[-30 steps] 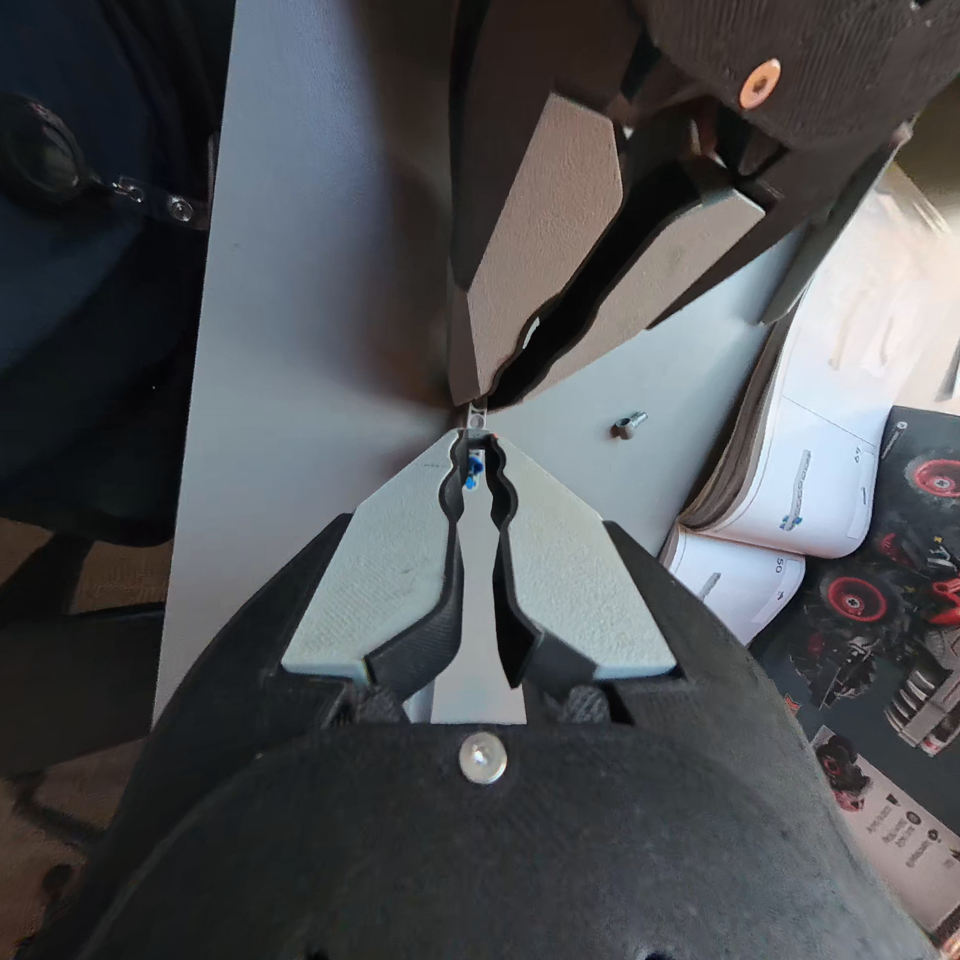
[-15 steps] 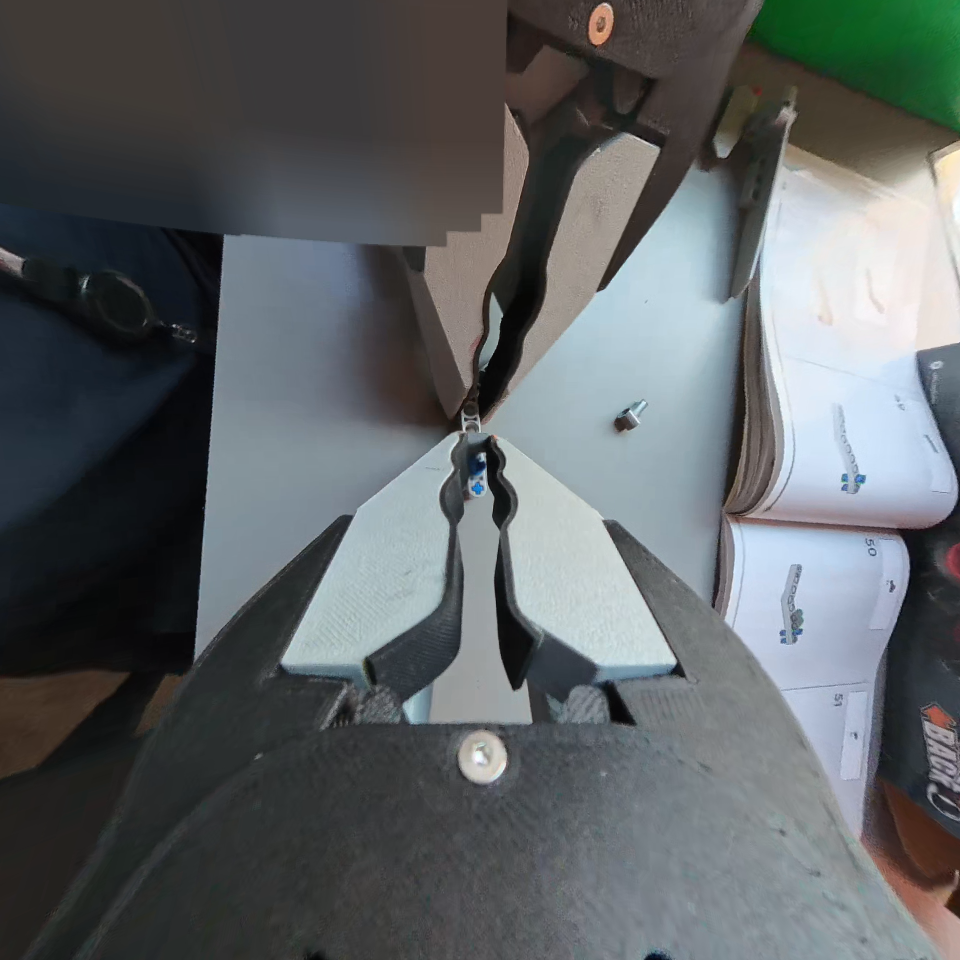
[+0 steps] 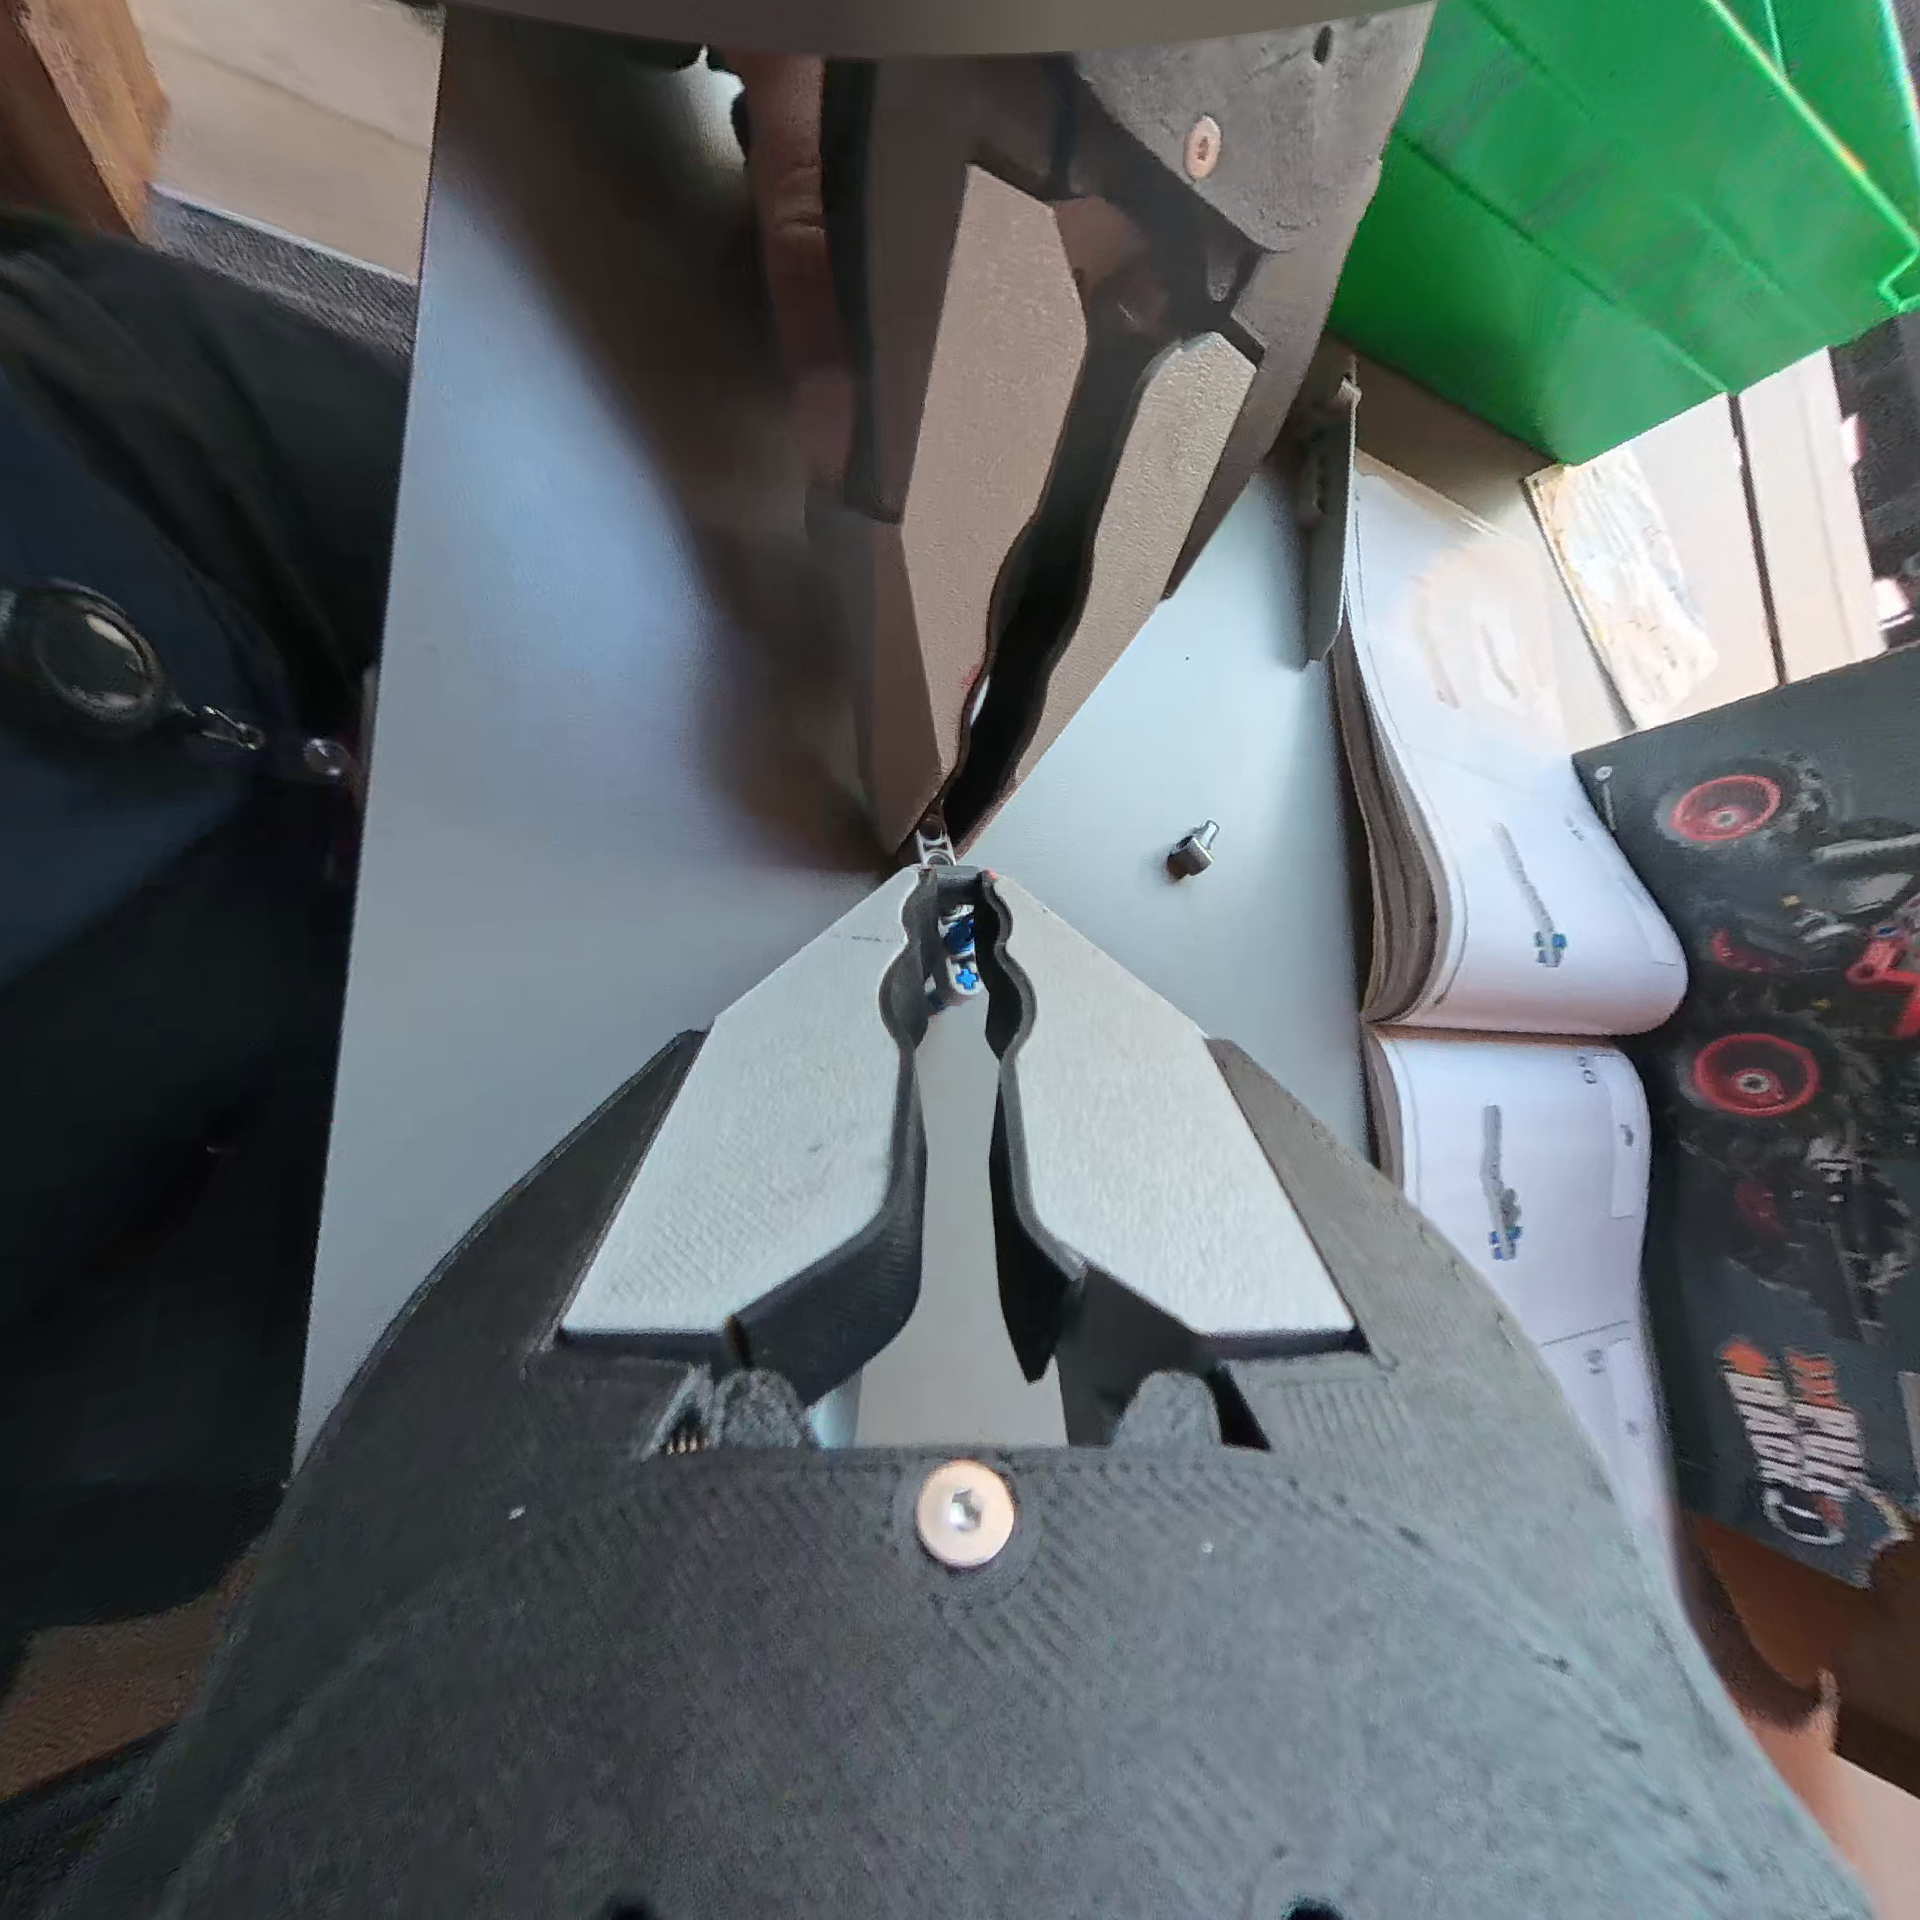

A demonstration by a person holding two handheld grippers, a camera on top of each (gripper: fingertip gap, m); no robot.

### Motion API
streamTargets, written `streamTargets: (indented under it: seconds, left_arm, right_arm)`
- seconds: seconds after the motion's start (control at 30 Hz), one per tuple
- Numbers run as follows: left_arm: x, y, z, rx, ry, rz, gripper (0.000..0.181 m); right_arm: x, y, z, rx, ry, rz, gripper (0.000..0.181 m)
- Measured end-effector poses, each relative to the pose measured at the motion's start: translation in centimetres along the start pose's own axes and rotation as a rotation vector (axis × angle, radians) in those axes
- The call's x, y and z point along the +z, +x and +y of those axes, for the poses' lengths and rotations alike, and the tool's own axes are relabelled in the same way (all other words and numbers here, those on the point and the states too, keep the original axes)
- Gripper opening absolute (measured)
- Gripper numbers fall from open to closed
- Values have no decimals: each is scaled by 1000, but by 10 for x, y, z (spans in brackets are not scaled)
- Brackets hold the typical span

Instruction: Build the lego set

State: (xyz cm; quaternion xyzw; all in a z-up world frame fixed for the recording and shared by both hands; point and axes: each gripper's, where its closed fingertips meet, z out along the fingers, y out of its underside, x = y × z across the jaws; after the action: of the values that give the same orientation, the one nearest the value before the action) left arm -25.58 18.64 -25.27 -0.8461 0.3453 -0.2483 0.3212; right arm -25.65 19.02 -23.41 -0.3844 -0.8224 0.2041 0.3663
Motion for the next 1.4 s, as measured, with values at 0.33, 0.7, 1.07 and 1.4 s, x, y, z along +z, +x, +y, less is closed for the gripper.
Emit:
streamTargets:
  seconds: [0.33,0.7,1.07,1.4]
  left_arm:
    - [0,0,0,-12,0,11,5]
    - [-1,-1,0,-40,4,22,5]
    - [-1,-1,0,-36,3,22,5]
    - [0,-2,0,-21,1,2,5]
  right_arm:
    - [1,3,-3,93,120,38,4]
    - [1,-1,-3,108,131,63,4]
    - [2,3,-1,106,119,84,4]
    - [1,1,2,-12,58,111,4]
